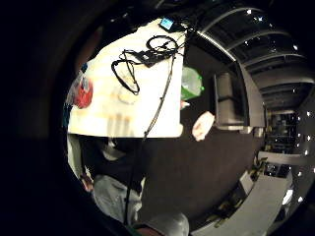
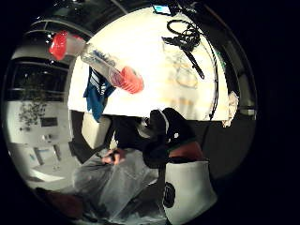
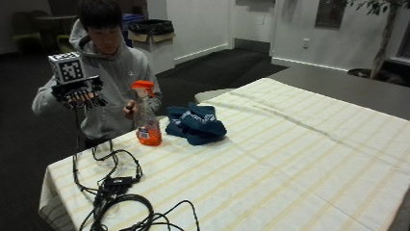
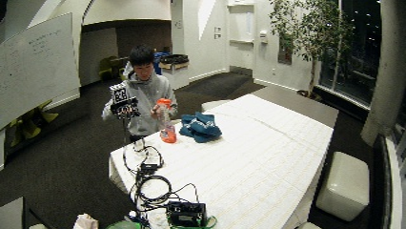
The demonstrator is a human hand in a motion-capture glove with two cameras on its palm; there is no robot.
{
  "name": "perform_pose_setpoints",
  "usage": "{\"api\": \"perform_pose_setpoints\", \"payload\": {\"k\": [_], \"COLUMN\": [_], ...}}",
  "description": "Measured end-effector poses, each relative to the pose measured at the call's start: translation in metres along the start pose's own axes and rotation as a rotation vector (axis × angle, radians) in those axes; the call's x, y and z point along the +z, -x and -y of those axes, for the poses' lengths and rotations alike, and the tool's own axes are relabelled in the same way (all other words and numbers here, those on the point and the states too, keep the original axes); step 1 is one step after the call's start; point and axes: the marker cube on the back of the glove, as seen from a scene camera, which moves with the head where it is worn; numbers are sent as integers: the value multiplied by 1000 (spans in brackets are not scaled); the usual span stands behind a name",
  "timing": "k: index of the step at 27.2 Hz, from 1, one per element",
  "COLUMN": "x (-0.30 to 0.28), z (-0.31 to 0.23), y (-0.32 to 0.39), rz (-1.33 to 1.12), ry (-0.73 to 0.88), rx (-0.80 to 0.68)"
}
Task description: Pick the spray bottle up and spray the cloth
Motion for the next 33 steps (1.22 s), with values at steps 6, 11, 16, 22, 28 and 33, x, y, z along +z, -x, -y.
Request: {"api": "perform_pose_setpoints", "payload": {"k": [6,11,16,22,28,33], "x": [2,5,1,1,4,11], "z": [1,10,-4,-13,-8,-12], "y": [6,11,22,44,65,81], "rz": [21,35,45,89,235,387], "ry": [22,-72,26,4,-166,-224], "rx": [18,118,14,-13,45,-92]}}
